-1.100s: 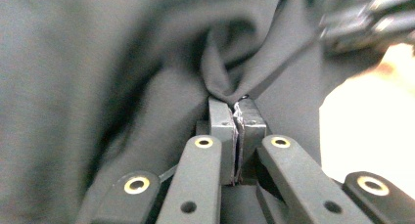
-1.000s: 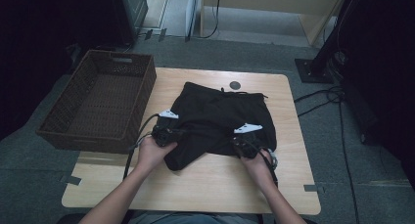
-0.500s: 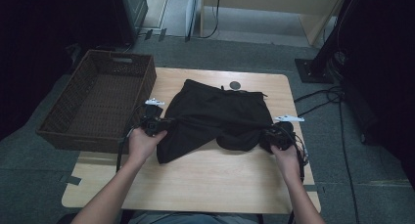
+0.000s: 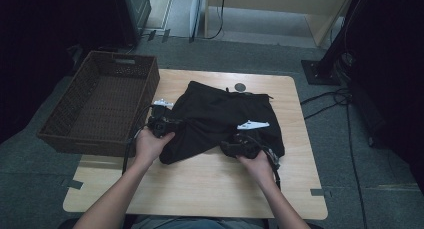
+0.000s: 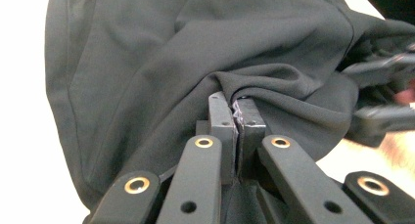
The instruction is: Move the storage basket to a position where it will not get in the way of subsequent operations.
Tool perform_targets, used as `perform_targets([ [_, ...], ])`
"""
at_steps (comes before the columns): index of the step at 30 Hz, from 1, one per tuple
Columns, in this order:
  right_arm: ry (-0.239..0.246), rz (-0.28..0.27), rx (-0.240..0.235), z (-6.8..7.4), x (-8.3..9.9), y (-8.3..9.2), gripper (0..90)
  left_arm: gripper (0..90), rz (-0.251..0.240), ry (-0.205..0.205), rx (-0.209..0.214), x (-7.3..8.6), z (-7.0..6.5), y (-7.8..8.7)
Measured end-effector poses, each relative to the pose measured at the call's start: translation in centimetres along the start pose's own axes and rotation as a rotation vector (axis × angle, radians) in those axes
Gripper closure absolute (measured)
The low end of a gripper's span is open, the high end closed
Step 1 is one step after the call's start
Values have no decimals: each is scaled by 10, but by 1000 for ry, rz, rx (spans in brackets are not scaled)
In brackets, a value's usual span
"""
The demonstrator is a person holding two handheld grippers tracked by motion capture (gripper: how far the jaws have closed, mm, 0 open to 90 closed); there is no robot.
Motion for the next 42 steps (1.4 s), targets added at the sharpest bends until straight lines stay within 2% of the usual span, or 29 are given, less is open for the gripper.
perform_targets([
  [2, 24, 32, 13, 2, 4, -12, 407, 890, -2, 9, 0, -3, 1, -2],
  [4, 54, 74, 36, 3, 9, -24, 488, 890, -6, 21, 0, -7, 2, -4],
  [5, 91, 58, 50, 4, 11, -26, 569, 890, -6, 24, -3, -10, 3, -5],
  [6, 106, 56, 67, 5, 11, -26, 629, 891, -8, 25, -8, -11, 5, -6],
  [7, 115, 66, 59, 5, 11, -25, 727, 891, -11, 31, -13, -13, 6, -6],
  [8, 124, 81, 48, 6, 12, -23, 779, 891, -14, 36, -16, -14, 8, -6],
  [10, 146, 112, 31, 8, 16, -17, 818, 891, -18, 50, -21, -17, 11, -6],
  [15, 172, 156, 11, 8, 36, 11, 821, 890, -31, 47, -39, -22, 13, -4],
  [19, 123, 187, 13, -5, 56, 42, 820, 890, -39, 58, -55, -26, 18, -2],
  [21, 101, 214, 35, -13, 66, 59, 813, 890, -40, 62, -53, -27, 20, -3],
  [23, 93, 219, 50, -18, 69, 69, 755, 889, -32, 57, -47, -27, 19, -5],
  [25, 93, 112, 40, -16, 62, 78, 621, 886, -26, 50, -39, -27, 17, -7],
  [27, 88, 16, 15, -9, 48, 77, 546, 884, -26, 46, -38, -26, 16, -9],
  [29, 81, -30, -19, 2, 32, 68, 497, 880, -22, 51, -30, -26, 16, -10],
  [31, 92, -45, -47, 11, 19, 54, 473, 876, -23, 53, -20, -25, 15, -11],
  [36, 144, -76, -92, 37, -10, -2, 398, 866, -21, 46, -6, -23, 15, -10],
  [39, 154, -62, -93, 49, -20, -36, 366, 850, -29, 61, 12, -21, 14, -7],
  [40, 175, -51, -73, 53, -21, -45, 374, 828, -34, 59, 23, -20, 13, -5],
  [42, 213, -29, -25, 56, -21, -60, 481, 777, -41, 39, 26, -18, 9, 0],
])
Point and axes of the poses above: each handheld gripper's, and its own axes: y roughly backward along the jaws, x roughly out of its underside, z roughly to its left, the point moved 3 cm from there along -y, roughly forward along the jaws, and after that the axes turned 5 degrees about -z, right-handed, at the moved point
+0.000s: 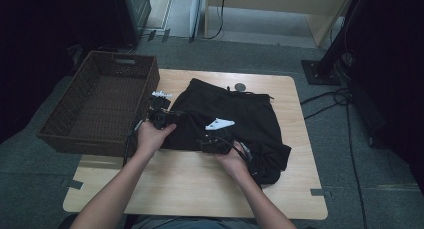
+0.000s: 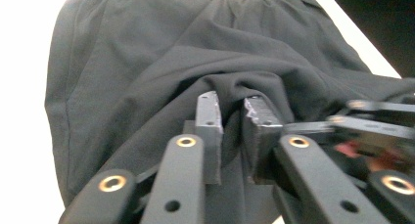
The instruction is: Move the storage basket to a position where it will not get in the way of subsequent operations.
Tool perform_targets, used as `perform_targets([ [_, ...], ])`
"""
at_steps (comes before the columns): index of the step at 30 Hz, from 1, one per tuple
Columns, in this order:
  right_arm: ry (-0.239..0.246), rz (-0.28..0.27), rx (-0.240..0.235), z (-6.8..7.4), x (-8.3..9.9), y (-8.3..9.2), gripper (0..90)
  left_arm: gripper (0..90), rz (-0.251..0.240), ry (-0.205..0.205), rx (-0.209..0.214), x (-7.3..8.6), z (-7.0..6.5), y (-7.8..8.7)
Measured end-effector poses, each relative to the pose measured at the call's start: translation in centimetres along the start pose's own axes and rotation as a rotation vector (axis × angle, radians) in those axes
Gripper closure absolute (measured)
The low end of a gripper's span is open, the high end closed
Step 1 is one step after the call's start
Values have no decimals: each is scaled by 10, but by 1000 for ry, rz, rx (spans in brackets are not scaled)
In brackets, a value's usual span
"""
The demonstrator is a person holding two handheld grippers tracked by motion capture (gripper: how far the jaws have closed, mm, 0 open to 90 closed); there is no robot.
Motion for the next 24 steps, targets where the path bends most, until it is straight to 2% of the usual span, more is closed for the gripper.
perform_targets([
  [1, 3, 19, 8, 0, 0, -6, 563, 746, -14, -13, 4, 1, -3, 5],
  [3, 1, 53, -13, -1, 3, -12, 791, 658, -32, -22, 26, 3, -5, 12],
  [4, -7, 65, -27, -1, 4, -12, 829, 626, -38, -12, 40, 4, -7, 16],
  [6, -21, 88, -64, -1, 0, -6, 845, 585, -45, -21, 56, 9, -12, 26],
  [8, -17, 85, -100, 2, -7, 6, 848, 561, -51, -52, 51, 15, -17, 35],
  [11, 1, 55, -137, 4, -24, 28, 848, 548, -58, -95, 22, 24, -22, 49],
  [14, -17, 17, -164, -5, -54, 47, 848, 531, -88, -91, 28, 29, -26, 62],
  [17, -21, 13, -121, -23, -81, 50, 845, 525, -120, -89, 31, 33, -28, 71],
  [20, -64, 17, -49, -54, -106, 36, 842, 525, -121, -92, 50, 37, -28, 71],
  [22, -86, 18, 13, -76, -110, 19, 837, 527, -117, -84, 54, 41, -27, 69],
  [24, -163, 15, 29, -95, -104, 2, 830, 529, -108, -76, 64, 44, -26, 66],
])
Point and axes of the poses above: each handheld gripper's, and its own axes: y roughly backward along the jaws, x roughly out of its underside, z roughly to its left, the point moved 3 cm from there along -y, roughly forward along the jaws, and after that the axes turned 5 degrees about -z, right-handed, at the moved point
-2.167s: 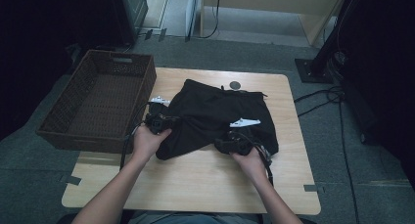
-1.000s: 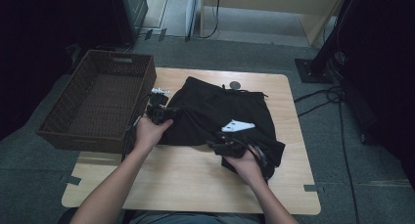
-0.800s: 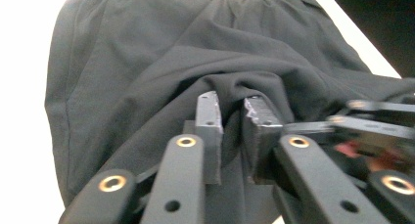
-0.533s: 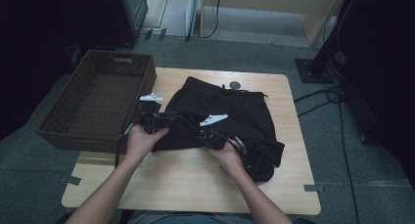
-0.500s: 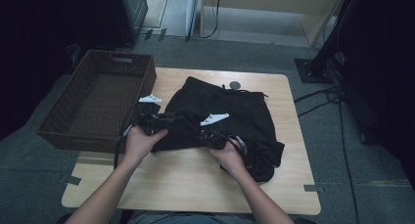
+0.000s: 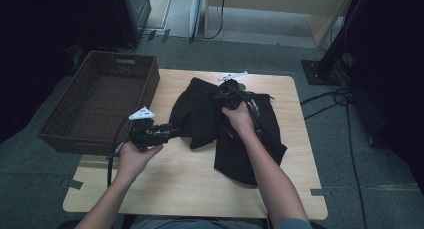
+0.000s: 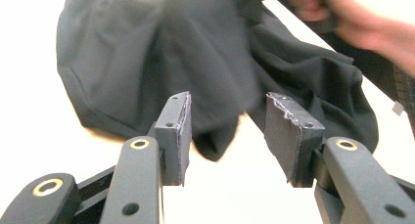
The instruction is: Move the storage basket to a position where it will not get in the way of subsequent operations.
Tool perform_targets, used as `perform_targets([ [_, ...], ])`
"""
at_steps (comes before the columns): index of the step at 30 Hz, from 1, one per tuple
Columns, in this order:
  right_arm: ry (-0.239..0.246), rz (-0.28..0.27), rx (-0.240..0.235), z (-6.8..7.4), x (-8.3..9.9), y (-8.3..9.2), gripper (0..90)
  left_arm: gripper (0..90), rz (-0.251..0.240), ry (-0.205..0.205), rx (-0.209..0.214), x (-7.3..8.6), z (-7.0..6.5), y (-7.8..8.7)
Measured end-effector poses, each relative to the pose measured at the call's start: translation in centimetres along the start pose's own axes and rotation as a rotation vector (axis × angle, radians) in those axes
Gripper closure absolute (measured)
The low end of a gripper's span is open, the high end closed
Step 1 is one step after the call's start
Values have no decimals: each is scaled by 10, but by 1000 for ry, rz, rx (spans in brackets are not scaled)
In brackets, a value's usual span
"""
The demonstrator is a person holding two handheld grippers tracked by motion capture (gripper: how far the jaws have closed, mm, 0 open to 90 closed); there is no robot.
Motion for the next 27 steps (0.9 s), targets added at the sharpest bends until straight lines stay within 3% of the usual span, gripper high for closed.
perform_targets([
  [2, -77, 10, -9, -13, 8, -16, 797, 528, 14, 7, 1, 3, 0, -4],
  [3, -111, 22, 2, -19, 16, -26, 727, 529, 20, 9, 8, 4, 1, -6],
  [4, -136, 28, 15, -22, 23, -33, 657, 528, 23, 11, 13, 5, 0, -8],
  [6, -166, 49, -4, -24, 34, -40, 605, 528, 35, 5, 11, 8, -1, -11],
  [10, -123, 25, -6, -19, 38, -24, 461, 521, 58, 5, 8, 13, -2, -21],
  [15, -73, -43, -5, -11, 49, 33, 467, 519, 59, 18, 40, 12, -7, -29],
  [19, -57, -45, 27, -10, 70, 63, 494, 496, 97, 0, 34, 16, -8, -47],
  [23, -55, -37, 16, -4, 89, 67, 488, 492, 127, 21, 35, 17, -3, -59],
  [27, -39, -16, -24, 17, 108, 48, 431, 493, 90, 30, 30, 10, 1, -53],
])
Point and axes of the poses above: each handheld gripper's, and its own axes: y roughly backward along the jaws, x roughly out of its underside, z roughly to its left, the point moved 3 cm from there along -y, roughly forward along the jaws, and after that the axes turned 5 degrees about -z, right-handed, at the moved point
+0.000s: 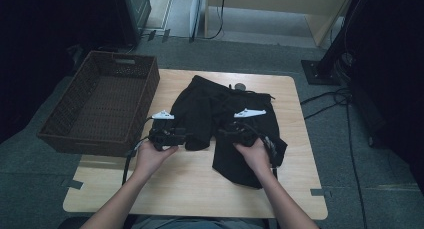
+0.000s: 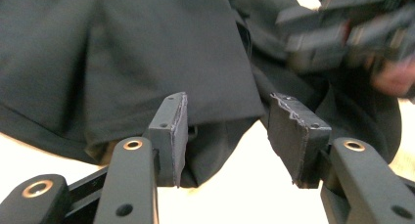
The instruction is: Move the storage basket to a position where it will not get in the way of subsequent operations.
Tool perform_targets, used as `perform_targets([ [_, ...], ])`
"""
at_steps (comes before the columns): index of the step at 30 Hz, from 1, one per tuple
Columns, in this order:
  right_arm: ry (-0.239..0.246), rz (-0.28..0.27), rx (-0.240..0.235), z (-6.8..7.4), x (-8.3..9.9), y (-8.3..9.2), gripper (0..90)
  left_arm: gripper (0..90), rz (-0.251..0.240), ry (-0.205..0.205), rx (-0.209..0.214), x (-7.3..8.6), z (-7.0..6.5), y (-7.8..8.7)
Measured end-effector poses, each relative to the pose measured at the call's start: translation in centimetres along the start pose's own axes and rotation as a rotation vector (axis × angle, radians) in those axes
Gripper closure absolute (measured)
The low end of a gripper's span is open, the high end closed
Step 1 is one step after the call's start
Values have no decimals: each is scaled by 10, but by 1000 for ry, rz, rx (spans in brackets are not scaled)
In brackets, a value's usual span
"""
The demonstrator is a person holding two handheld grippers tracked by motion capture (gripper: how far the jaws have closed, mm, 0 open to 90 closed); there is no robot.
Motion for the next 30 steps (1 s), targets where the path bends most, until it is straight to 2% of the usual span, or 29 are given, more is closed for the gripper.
perform_targets([
  [3, 24, 2, -29, 18, 8, -14, 382, 492, -38, 3, -3, -7, 2, 9],
  [5, 31, -1, -49, 31, 9, -23, 366, 491, -46, 4, -7, -10, 3, 13],
  [8, 53, -9, -43, 45, 9, -40, 345, 487, -58, 6, -9, -14, 3, 18],
  [9, 63, -2, -28, 47, 9, -46, 343, 485, -57, 3, -12, -14, 2, 18],
  [11, 55, 11, -16, 50, 9, -57, 352, 482, -46, -7, -22, -13, 3, 17],
  [12, 55, 11, -12, 52, 8, -62, 371, 482, -37, -10, -29, -12, 3, 16],
  [15, 101, 22, 31, 56, 8, -75, 463, 481, -36, -13, -32, -12, 4, 17],
  [17, 137, 37, 59, 57, 10, -83, 571, 482, -50, -8, -33, -13, 4, 18],
  [18, 151, 25, 66, 57, 10, -84, 634, 483, -53, -8, -37, -13, 4, 19],
  [19, 143, 24, 64, 57, 9, -84, 718, 485, -53, -10, -40, -13, 5, 19],
  [21, 116, 43, 24, 57, 7, -83, 828, 488, -52, -6, -50, -13, 6, 20],
  [22, 117, 54, 8, 57, 6, -81, 858, 489, -51, -7, -51, -13, 7, 21],
  [25, 108, 69, -46, 64, 4, -67, 870, 493, -68, 1, -60, -15, 9, 26],
  [30, 170, 44, -136, 89, 3, -20, 874, 495, -92, 11, -75, -18, 10, 32],
])
Point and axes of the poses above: each handheld gripper's, and its own axes: y roughly backward along the jaws, x roughly out of its underside, z roughly to its left, the point moved 3 cm from there along -y, roughly forward along the jaws, and after that the axes turned 5 degrees about -z, right-handed, at the moved point
